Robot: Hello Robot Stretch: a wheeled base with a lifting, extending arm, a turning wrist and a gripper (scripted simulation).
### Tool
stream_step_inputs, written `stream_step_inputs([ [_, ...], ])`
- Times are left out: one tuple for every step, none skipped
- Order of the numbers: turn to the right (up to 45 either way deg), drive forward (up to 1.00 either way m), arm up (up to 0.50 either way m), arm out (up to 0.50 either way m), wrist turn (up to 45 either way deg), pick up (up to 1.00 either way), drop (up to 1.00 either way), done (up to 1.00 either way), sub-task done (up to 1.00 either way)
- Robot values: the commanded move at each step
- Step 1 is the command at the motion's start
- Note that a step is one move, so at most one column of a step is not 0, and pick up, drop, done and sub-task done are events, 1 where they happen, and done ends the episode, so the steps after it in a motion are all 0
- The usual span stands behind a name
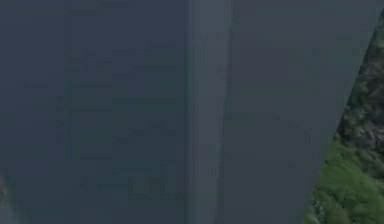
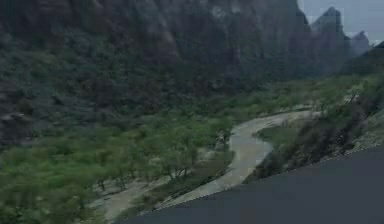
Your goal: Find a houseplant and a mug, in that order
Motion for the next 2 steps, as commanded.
stream_step_inputs([
  [-45.0, 0.00, 0.00, 0.00, 0.0, 0.00, 0.00, 0.00, 0.00],
  [45.0, 0.00, 0.00, 0.00, 0.0, 0.00, 0.00, 0.00, 0.00],
])
